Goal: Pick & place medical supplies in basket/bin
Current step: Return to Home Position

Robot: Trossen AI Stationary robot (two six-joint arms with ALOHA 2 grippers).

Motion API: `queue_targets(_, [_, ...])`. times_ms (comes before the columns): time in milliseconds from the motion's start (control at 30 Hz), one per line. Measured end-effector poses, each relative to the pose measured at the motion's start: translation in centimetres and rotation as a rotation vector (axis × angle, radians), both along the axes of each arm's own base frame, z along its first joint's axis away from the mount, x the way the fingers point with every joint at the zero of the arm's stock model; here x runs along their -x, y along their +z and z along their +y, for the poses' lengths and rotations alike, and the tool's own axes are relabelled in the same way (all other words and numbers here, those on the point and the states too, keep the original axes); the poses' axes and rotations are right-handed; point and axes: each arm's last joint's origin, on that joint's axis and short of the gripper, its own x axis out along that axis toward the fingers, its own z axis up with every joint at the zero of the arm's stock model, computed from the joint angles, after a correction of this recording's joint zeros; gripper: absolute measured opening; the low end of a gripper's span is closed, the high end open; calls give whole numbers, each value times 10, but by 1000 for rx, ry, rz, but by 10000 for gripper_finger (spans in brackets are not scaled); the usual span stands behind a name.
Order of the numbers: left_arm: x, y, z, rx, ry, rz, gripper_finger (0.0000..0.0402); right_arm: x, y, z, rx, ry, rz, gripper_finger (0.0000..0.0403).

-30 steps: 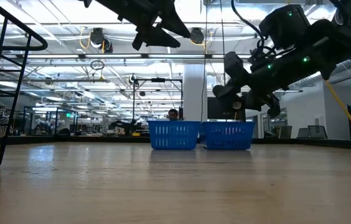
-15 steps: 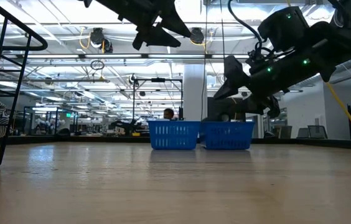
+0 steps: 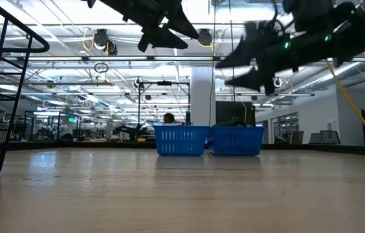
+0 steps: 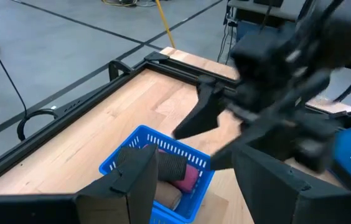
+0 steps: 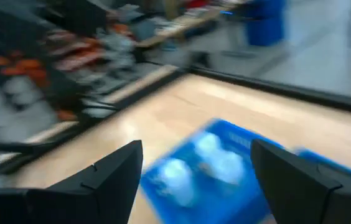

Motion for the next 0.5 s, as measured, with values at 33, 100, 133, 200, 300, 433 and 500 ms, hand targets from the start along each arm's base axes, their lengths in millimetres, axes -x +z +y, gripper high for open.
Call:
queue_targets(33, [0, 0, 0, 0, 0, 0, 214, 2, 7, 1, 18, 51, -19, 284])
queue_targets(100, [0, 0, 0, 1, 0, 0, 214, 7, 22, 4, 38, 153, -63, 284])
queue_targets(133, [0, 0, 0, 1, 0, 0, 214, 11, 30, 5, 42, 210, -84, 285])
queue_targets(200, [0, 0, 0, 0, 0, 0, 214, 20, 43, 9, 48, 338, -127, 286])
queue_targets(300, [0, 0, 0, 1, 0, 0, 214, 40, 59, 15, 71, 544, -189, 288])
queue_targets(433, [0, 0, 0, 21, 6, -10, 214, 71, 66, 22, 125, 797, -278, 286])
queue_targets(500, [0, 0, 0, 50, 17, -24, 214, 87, 62, 25, 138, 908, -314, 283])
